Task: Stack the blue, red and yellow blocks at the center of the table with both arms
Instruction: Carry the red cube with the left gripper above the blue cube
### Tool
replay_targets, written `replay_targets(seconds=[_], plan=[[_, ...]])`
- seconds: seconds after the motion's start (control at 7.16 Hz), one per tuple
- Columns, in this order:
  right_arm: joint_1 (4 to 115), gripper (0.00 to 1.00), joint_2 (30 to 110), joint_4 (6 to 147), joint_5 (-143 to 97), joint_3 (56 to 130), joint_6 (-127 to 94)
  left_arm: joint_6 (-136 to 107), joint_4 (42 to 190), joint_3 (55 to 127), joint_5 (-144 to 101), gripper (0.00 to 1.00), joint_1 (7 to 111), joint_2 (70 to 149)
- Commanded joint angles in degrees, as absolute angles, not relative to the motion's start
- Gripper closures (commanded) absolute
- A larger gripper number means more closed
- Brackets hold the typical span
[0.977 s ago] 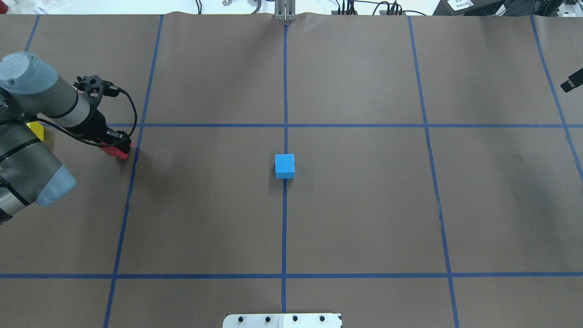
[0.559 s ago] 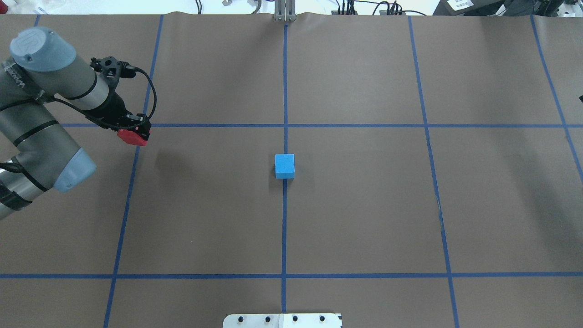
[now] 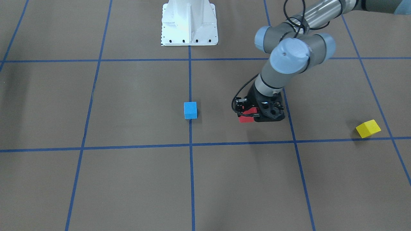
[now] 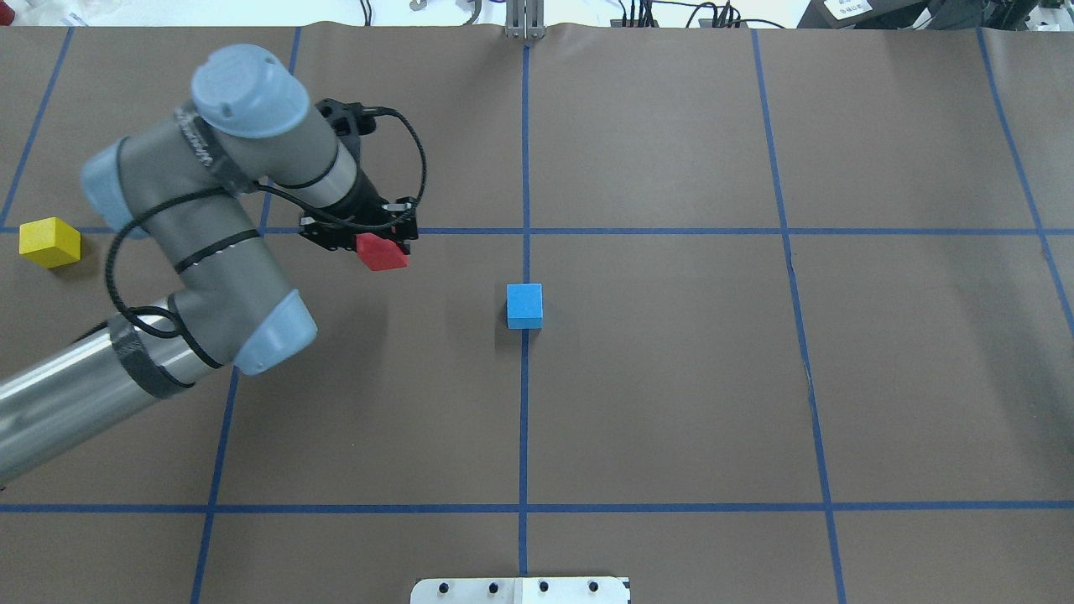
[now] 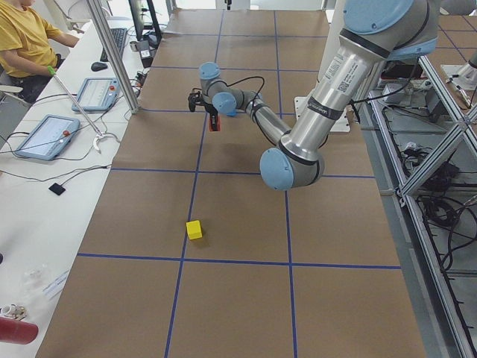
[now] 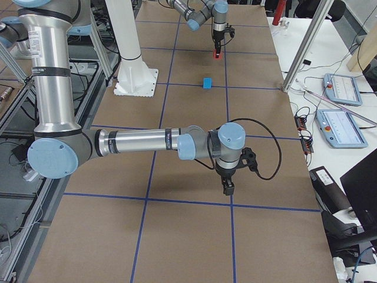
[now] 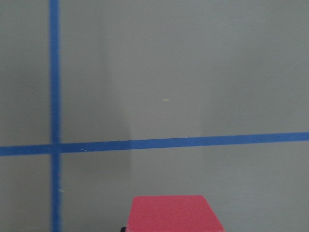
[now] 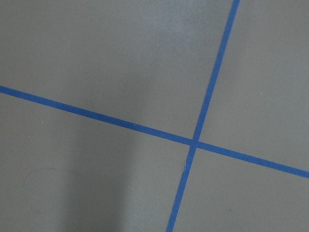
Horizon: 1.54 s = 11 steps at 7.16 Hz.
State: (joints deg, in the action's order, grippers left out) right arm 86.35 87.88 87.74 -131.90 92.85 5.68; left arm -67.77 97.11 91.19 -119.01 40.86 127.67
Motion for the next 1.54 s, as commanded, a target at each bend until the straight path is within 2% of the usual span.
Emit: replay_targets(seconds=[0.0, 0.28, 1.12, 1.4], plan=[[86.57, 0.0, 88.24, 87.45, -131.92, 92.9, 5.63, -71.02, 88.97, 90.01, -111.92, 1.0, 33.25, 137.42], [86.57, 0.0, 88.24, 87.45, -131.92, 93.08, 5.54, -71.02, 88.94, 84.14, -108.11, 1.0, 30.15, 142.27], [86.92, 0.0, 88.16, 87.36, -131.84, 93.16, 5.54, -65.23, 89.47, 79.19, -107.49, 0.99, 30.15, 144.76], [86.92, 0.0, 88.15, 87.28, -131.84, 93.25, 5.54, -64.42, 89.56, 79.01, -107.58, 0.86, 30.15, 144.49]])
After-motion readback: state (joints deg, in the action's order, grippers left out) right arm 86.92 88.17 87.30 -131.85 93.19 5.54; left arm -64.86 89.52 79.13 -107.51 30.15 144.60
